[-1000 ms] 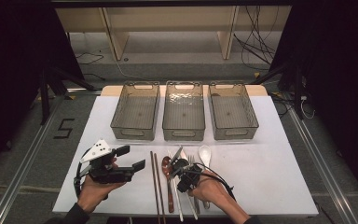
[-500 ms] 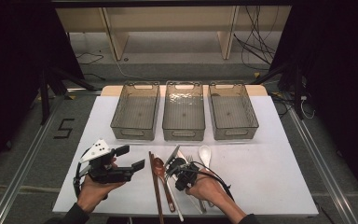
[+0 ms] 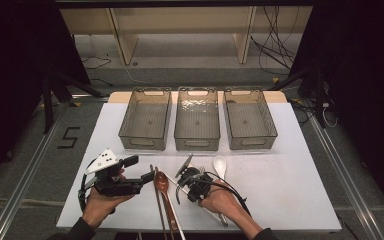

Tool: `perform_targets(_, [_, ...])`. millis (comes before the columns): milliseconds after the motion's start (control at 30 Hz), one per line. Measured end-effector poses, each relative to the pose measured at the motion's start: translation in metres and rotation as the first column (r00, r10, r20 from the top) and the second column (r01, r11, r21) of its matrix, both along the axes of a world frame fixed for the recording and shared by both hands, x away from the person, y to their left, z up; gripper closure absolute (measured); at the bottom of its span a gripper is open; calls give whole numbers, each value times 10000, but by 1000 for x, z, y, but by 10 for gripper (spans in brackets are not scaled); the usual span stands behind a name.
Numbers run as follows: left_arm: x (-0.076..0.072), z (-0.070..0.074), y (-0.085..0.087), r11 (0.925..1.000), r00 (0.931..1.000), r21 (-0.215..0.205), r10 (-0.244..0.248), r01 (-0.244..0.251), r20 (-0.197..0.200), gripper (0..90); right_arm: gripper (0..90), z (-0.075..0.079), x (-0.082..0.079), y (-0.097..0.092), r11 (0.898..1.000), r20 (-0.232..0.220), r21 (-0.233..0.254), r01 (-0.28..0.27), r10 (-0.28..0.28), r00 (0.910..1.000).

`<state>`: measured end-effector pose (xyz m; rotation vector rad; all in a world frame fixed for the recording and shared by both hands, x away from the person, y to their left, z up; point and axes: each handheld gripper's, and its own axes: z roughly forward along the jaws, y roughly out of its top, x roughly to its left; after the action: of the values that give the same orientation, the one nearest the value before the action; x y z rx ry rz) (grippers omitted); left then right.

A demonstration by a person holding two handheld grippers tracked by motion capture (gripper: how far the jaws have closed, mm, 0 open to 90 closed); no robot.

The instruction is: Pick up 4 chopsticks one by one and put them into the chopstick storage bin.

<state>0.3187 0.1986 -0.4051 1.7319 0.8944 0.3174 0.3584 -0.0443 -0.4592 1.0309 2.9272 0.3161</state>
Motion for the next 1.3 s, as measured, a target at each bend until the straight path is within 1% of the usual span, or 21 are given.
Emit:
perform_targets(167, [0,0,0,10000,10000,-41,21,-21,-1,156,854,0,1,-1,9999,-44,119,64,-64,10000])
perform_targets(300, [0,0,0,10000,10000,-52,27,-27,2,156,855,0,2,-2,9998,-3,177,60,-59,10000])
perform_targets(367, [0,0,0,10000,10000,-68,33,-33,0,156,855,1,3,-4,9997,88,186,141,-142,9999])
perform_targets(400, [0,0,0,10000,10000,-68,33,-33,0,156,856,2,4,-5,9995,34,267,180,-181,9998])
perform_targets(467, [0,0,0,10000,10000,-65,29,-29,-4,157,857,2,5,-7,9994,73,307,172,-175,9998])
perform_targets(633, [0,0,1,10000,10000,-56,38,-38,-10,156,857,5,7,-11,9975,146,612,343,-352,9993])
perform_targets(700, [1,0,1,10000,10000,-58,38,-38,-15,156,857,6,7,-12,9968,99,684,412,-420,9991])
perform_targets(733, [1,0,1,10000,10000,-40,41,-41,-12,156,856,9,8,-14,9953,136,864,427,-440,9989])
perform_targets(800, [1,0,1,10000,10000,-23,48,-48,-14,156,856,14,9,-17,9938,265,1015,462,-491,9984])
perform_targets(900, [1,0,1,9999,9999,-9,120,-120,-65,156,856,24,11,-22,9877,478,1445,597,-673,9966])
perform_targets(933, [1,-1,1,9999,9999,-5,123,-123,-88,156,856,27,11,-24,9844,533,1616,690,-785,9955])
perform_targets(1000, [2,-1,1,9999,9998,-10,137,-137,-132,156,856,33,12,-28,9784,780,1938,719,-884,9930])
perform_targets(1033, [2,-1,1,9999,9997,-4,148,-148,-190,156,856,36,12,-30,9753,788,2072,767,-948,9924])
perform_targets(1067, [3,-1,0,9999,9996,-60,151,-153,-255,156,856,39,12,-32,9719,928,2227,760,-988,9908])
perform_targets(1133, [4,-2,-2,9998,9992,-91,156,-159,-379,156,856,44,12,-35,9655,1026,2486,770,-1053,9891])
perform_targets(1167, [6,-4,-4,9995,9981,-264,163,-179,-601,156,856,46,12,-36,9624,1103,2591,816,-1134,9874])
perform_targets(1200, [6,-4,-4,9995,9981,-264,163,-179,-601,157,856,48,12,-37,9606,1138,2652,832,-1168,9866])
perform_targets(1267, [9,-5,-6,9989,9961,-410,188,-224,-861,157,856,51,11,-38,9552,1299,2851,788,-1199,9842])
perform_targets(1300, [10,-6,-7,9989,9954,-412,179,-218,-938,157,856,51,11,-38,9552,1299,2851,788,-1199,9842])
